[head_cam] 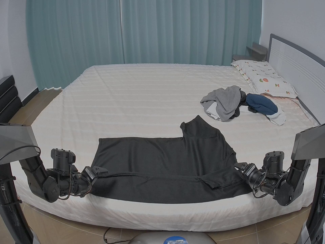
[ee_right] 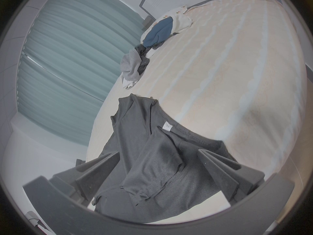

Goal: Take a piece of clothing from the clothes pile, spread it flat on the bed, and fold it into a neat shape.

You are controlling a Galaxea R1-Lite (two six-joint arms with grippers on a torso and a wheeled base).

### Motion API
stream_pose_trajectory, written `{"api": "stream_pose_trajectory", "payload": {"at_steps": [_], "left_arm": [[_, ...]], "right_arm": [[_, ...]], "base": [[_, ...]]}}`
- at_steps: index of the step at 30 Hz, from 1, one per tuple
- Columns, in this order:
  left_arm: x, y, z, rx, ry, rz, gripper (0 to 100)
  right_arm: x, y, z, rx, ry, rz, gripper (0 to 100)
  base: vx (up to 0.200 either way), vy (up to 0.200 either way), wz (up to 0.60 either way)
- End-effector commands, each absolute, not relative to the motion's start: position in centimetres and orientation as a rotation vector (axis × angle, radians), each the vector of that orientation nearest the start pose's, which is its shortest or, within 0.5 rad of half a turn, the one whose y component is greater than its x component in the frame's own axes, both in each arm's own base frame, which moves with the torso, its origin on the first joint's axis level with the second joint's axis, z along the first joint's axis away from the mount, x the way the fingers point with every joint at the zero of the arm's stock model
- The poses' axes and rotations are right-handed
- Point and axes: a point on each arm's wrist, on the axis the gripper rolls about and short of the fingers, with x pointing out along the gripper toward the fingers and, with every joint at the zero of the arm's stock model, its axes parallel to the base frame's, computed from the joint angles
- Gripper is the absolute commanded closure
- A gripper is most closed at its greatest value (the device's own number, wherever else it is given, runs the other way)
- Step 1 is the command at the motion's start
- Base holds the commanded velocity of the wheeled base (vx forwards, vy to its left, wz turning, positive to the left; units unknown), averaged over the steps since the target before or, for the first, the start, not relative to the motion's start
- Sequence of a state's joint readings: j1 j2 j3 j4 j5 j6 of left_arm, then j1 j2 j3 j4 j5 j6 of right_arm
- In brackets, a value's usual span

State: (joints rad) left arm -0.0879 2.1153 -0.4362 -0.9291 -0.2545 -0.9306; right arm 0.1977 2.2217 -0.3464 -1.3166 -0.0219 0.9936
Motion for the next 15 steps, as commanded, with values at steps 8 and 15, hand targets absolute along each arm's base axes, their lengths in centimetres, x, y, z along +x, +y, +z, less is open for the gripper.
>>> {"api": "stream_pose_trajectory", "payload": {"at_steps": [8, 15], "left_arm": [[28.5, -3.1, 0.5, -0.940, 0.849, 0.047, 0], [28.5, -3.1, 0.5, -0.940, 0.849, 0.047, 0]], "right_arm": [[28.3, 5.0, 1.1, 0.921, 0.533, -0.101, 0], [29.0, 5.4, -0.1, 0.933, 0.582, -0.054, 0]], "base": [[0.000, 0.000, 0.00], [0.000, 0.000, 0.00]]}}
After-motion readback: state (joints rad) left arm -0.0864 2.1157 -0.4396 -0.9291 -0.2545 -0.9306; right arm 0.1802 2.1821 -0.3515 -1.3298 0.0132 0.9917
